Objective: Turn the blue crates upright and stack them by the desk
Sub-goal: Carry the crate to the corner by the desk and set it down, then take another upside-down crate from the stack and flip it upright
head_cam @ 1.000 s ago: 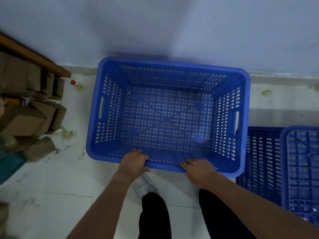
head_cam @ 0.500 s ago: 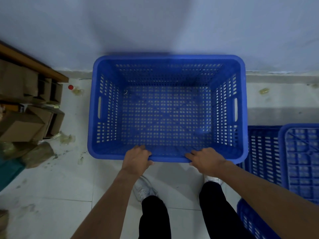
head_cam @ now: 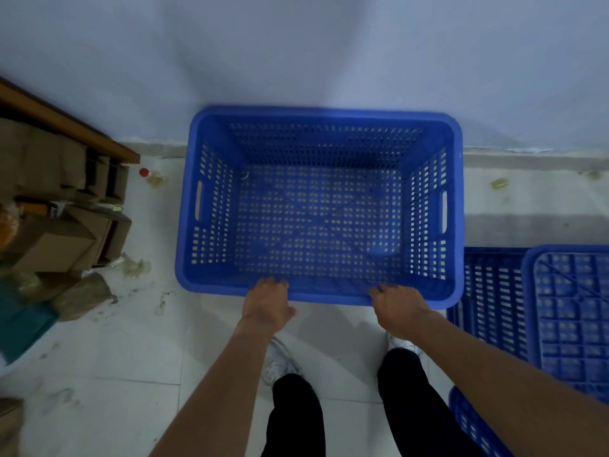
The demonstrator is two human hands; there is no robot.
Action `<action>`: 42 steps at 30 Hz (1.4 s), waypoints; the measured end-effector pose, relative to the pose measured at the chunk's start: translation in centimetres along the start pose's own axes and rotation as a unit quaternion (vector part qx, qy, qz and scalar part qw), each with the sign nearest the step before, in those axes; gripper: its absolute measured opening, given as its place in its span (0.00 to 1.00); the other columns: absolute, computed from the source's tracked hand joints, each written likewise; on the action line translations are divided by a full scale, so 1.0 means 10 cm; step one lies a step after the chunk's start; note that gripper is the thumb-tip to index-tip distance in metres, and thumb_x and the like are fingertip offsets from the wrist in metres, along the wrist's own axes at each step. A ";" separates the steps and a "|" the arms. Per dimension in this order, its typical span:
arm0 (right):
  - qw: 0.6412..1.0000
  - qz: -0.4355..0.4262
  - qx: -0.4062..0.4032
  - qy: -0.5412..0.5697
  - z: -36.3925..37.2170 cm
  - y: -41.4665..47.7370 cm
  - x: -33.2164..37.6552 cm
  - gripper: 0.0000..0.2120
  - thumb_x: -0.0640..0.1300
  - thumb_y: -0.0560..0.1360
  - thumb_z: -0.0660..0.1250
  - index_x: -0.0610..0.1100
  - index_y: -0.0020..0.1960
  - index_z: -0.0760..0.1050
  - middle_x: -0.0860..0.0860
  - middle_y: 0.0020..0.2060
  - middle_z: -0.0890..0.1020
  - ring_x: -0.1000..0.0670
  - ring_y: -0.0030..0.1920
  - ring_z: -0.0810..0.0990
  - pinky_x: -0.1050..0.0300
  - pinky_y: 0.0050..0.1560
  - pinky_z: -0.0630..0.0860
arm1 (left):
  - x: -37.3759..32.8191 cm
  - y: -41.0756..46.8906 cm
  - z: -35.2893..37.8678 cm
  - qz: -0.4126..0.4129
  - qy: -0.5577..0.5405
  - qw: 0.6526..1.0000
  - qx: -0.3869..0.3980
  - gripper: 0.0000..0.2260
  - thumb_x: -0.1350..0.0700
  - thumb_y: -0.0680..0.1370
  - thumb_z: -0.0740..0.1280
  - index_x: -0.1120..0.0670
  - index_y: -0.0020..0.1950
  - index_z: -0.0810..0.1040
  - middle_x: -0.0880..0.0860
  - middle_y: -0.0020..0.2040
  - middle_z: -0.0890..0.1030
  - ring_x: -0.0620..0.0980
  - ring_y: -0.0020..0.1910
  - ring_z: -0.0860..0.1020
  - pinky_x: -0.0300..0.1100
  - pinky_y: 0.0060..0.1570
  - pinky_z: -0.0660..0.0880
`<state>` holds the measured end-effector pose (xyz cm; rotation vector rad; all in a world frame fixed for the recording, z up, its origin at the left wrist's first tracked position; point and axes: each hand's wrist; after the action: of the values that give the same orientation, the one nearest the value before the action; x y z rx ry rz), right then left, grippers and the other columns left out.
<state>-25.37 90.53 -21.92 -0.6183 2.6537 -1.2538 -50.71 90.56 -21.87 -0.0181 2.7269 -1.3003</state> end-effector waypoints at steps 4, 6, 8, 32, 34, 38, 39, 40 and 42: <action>0.997 0.036 0.017 0.066 -0.37 -0.36 0.07 0.20 0.39 0.79 0.58 0.40 0.70 0.65 0.43 0.61 0.77 0.42 0.59 0.78 0.50 0.54 0.75 | -0.13 -0.38 -0.22 0.006 -0.047 0.999 0.027 0.27 0.44 0.78 0.68 0.54 0.73 0.69 0.54 0.69 0.74 0.53 0.68 0.71 0.47 0.66 0.70; 0.992 0.056 0.021 0.115 -0.59 -0.57 0.13 0.19 0.39 0.78 0.58 0.40 0.68 0.66 0.42 0.60 0.78 0.42 0.59 0.78 0.50 0.53 0.74 | -0.18 -0.65 -0.39 0.002 -0.065 0.997 0.042 0.27 0.44 0.78 0.67 0.52 0.74 0.69 0.53 0.71 0.72 0.52 0.70 0.70 0.46 0.69 0.68; 0.980 0.088 0.023 0.177 -0.80 -0.86 0.19 0.16 0.38 0.77 0.58 0.39 0.65 0.69 0.42 0.59 0.78 0.42 0.58 0.78 0.51 0.52 0.73 | -0.20 -0.98 -0.59 0.002 -0.076 0.996 0.053 0.25 0.44 0.78 0.66 0.52 0.73 0.69 0.52 0.72 0.72 0.52 0.70 0.70 0.46 0.69 0.67; 0.806 0.297 0.070 0.507 -0.56 -4.28 0.99 0.14 0.39 0.78 0.55 0.34 0.54 0.77 0.38 0.55 0.82 0.43 0.46 0.82 0.56 0.34 0.76 | -0.90 -3.70 -1.28 0.118 -0.058 0.986 0.101 0.17 0.51 0.78 0.60 0.61 0.57 0.80 0.58 0.56 0.83 0.57 0.56 0.80 0.48 0.58 0.77; 0.784 0.329 0.036 0.526 -0.45 -4.51 1.03 0.13 0.41 0.78 0.56 0.36 0.54 0.76 0.38 0.52 0.83 0.42 0.47 0.83 0.53 0.39 0.78 | -1.09 -3.84 -1.17 0.134 -0.056 0.985 0.095 0.18 0.51 0.78 0.60 0.62 0.56 0.80 0.58 0.56 0.82 0.57 0.55 0.80 0.48 0.55 0.77; 0.753 0.371 -0.044 0.542 -0.18 -4.91 1.12 0.13 0.45 0.77 0.60 0.40 0.53 0.78 0.40 0.52 0.83 0.40 0.53 0.83 0.49 0.56 0.79 | -1.40 -4.10 -0.84 0.158 -0.029 0.983 0.093 0.19 0.51 0.77 0.58 0.63 0.57 0.78 0.59 0.58 0.81 0.58 0.56 0.79 0.46 0.50 0.75; 0.746 0.374 -0.058 0.548 -0.05 -5.06 1.16 0.14 0.45 0.77 0.60 0.39 0.55 0.79 0.41 0.52 0.83 0.41 0.52 0.82 0.50 0.56 0.79 | -1.50 -4.19 -0.72 0.162 -0.024 0.982 0.091 0.20 0.51 0.77 0.59 0.63 0.59 0.78 0.59 0.59 0.80 0.58 0.57 0.79 0.48 0.53 0.76; 0.744 0.375 -0.070 0.549 0.09 -5.24 1.23 0.15 0.45 0.77 0.59 0.39 0.55 0.79 0.41 0.53 0.83 0.42 0.51 0.82 0.53 0.55 0.78 | -1.59 -4.27 -0.57 0.166 -0.018 0.982 0.087 0.21 0.51 0.76 0.59 0.64 0.61 0.77 0.60 0.60 0.80 0.58 0.58 0.79 0.49 0.55 0.76; 0.746 0.375 -0.093 0.542 0.40 -5.57 1.37 0.13 0.45 0.77 0.57 0.40 0.45 0.77 0.39 0.55 0.82 0.44 0.49 0.78 0.56 0.52 0.73 | -1.77 -4.46 -0.29 0.193 0.011 0.977 0.090 0.21 0.52 0.77 0.58 0.65 0.62 0.76 0.61 0.61 0.79 0.59 0.58 0.79 0.47 0.56 0.75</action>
<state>-19.68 50.25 18.77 1.5437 3.1628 -1.2222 -35.31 65.81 16.31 0.5178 2.4481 -1.4194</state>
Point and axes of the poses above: each hand's wrist, its own y-axis towards the middle knuckle, its own z-axis out of the palm, x = y × z
